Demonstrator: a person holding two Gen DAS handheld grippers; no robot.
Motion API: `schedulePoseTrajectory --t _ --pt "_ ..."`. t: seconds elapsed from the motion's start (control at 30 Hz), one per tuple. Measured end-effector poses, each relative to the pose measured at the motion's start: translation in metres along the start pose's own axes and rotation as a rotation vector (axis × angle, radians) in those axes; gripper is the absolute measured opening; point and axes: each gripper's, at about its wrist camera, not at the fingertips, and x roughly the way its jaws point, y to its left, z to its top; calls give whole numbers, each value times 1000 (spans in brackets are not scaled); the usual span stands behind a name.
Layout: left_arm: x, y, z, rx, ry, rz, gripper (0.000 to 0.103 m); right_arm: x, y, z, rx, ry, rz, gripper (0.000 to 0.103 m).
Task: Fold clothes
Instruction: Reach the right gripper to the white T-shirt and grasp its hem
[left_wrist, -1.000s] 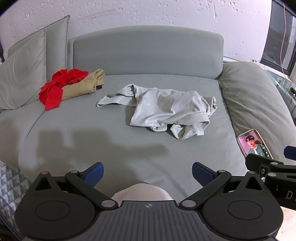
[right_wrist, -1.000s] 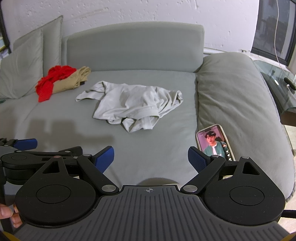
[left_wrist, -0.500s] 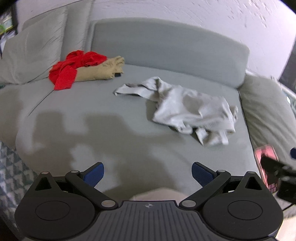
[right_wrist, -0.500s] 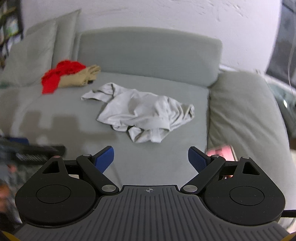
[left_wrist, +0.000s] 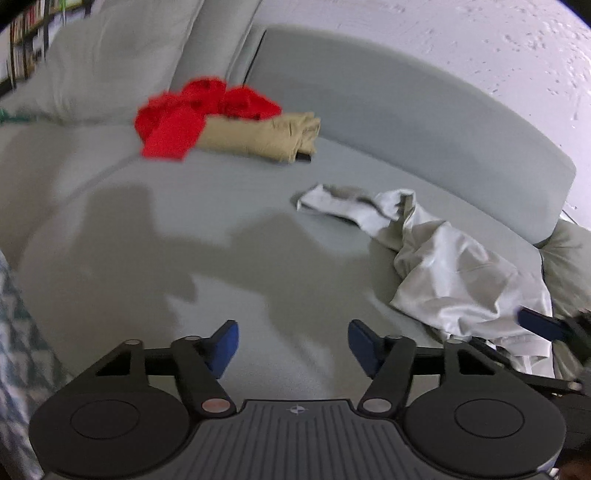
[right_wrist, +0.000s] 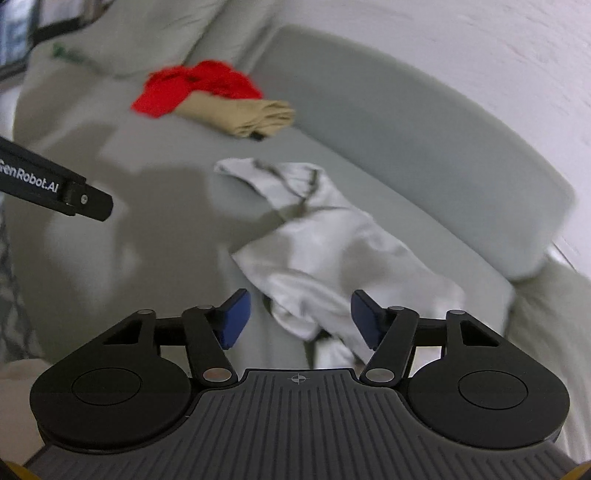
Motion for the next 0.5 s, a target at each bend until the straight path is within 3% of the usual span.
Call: schedulePoseTrajectory --t 0.27,0.33,0.37,0.4,0.43,0.47,0.5 --pt "23 19 -3 -88 41 -26 70 73 53 6 -334 8 -32 63" --pt "25 21 -4 -92 50 -32 70 85 58 8 -368 20 -58 60" --pt "24 22 -5 -91 52 -33 70 92 60 9 -385 25 -72 48" --pt "23 22 -6 -89 51 -34 70 94 58 13 -362 26 -65 26" --pt "21 23 -7 -88 49 -35 70 97 52 19 -323 39 -58 10" --pt "19 23 -8 -88 48 -36 70 99 46 26 -283 44 -78 2" --pt "16 24 -8 -88 46 -40 70 100 40 34 -243 50 -98 1"
